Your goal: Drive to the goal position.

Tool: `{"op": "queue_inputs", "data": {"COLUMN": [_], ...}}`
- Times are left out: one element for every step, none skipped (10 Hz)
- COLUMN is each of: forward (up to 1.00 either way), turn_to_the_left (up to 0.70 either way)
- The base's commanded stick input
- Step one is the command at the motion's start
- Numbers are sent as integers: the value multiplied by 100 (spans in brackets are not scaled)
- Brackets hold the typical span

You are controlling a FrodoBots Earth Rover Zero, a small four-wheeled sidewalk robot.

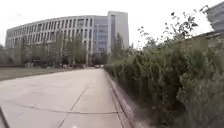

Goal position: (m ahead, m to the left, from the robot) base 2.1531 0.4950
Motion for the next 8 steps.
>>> {"op": "queue_inputs", "data": {"forward": [45, 45, 45, 45, 45, 45, 44, 42], "turn_to_the_left": [27, 27, 27, 27, 27, 27, 26, 25]}}
